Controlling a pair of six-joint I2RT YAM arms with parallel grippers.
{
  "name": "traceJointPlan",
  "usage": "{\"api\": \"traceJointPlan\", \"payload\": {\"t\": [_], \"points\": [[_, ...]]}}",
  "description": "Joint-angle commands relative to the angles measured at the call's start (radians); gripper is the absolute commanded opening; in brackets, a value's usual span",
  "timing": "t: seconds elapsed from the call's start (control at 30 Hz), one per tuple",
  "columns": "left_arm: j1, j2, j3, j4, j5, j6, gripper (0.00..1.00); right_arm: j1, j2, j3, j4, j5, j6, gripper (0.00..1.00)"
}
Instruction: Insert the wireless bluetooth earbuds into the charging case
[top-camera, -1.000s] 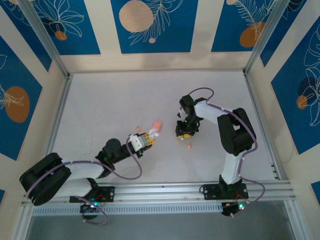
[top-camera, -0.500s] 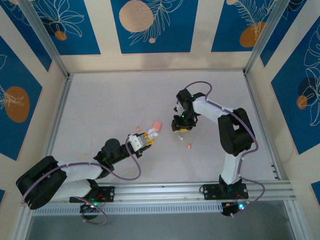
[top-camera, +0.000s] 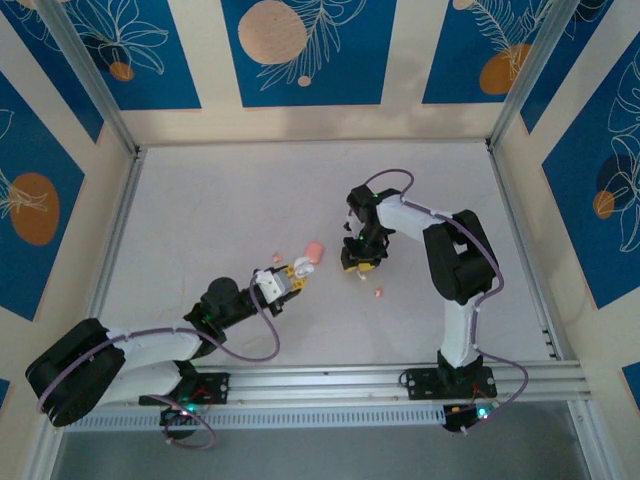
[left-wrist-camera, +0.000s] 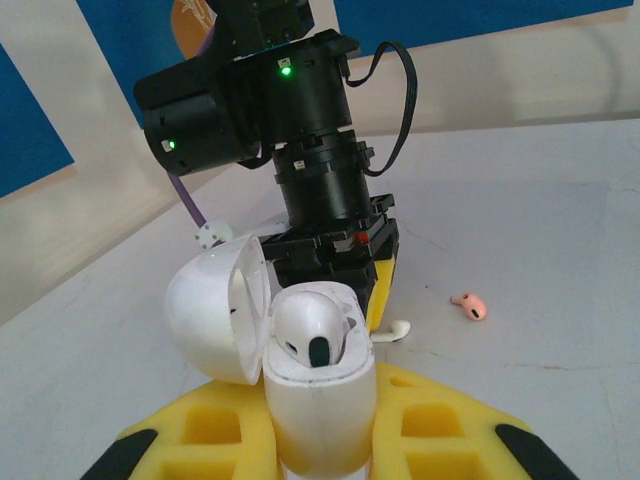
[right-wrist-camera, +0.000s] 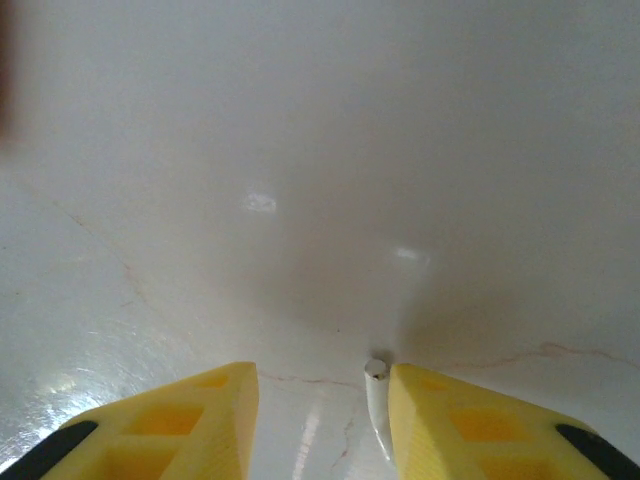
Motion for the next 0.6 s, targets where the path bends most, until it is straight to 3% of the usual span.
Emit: {"api": "traceJointPlan", "payload": {"t": [0.0,0.57], "points": [[-0.012,-0.018,0.0,0.0,-0.016,0.02,0.16,0.011,0.015,0.023,-0.03,-0.047,-0.015,0.39],[-0.013,-0.037,-0.006,-0.015,-0.02,0.023,0.16,0.054,-0.002,0.0,-0.107,-0.096,-0.07,0.35]]}}
